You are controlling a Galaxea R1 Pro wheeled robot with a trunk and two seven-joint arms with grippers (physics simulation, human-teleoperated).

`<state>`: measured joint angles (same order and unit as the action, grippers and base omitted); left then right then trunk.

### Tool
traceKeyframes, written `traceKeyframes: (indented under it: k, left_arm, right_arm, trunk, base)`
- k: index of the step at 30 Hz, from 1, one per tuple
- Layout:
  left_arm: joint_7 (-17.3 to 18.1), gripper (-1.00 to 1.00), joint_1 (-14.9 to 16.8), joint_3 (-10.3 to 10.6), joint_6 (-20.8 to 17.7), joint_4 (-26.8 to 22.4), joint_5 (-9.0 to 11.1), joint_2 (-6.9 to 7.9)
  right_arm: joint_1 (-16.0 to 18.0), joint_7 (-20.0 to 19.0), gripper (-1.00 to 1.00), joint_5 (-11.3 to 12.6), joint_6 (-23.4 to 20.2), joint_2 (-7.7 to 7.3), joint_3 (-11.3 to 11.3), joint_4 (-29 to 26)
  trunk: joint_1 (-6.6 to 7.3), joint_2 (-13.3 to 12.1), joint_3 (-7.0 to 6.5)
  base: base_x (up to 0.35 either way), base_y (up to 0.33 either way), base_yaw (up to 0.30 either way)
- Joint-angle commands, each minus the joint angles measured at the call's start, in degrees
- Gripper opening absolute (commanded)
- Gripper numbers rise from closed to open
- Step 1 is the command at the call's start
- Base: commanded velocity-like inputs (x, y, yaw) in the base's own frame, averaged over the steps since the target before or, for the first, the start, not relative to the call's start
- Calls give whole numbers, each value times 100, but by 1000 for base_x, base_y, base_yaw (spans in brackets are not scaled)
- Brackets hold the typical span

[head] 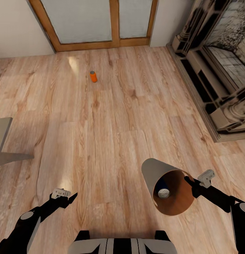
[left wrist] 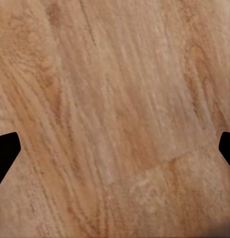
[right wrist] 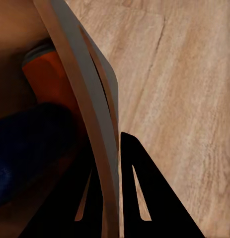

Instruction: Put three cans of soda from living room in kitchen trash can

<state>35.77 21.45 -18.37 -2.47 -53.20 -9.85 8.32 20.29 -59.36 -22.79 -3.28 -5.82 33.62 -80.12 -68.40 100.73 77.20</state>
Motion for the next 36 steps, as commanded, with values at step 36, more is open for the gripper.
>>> traceKeyframes:
  k: [36]
  left_arm:
    - [0,100,0,0,-8,11,-6,-4]
  right_arm:
    - [1,-102,-100,74,-8,31,4,-12]
  trunk:
    - [0,0,-144]
  base:
    - [327,0,0]
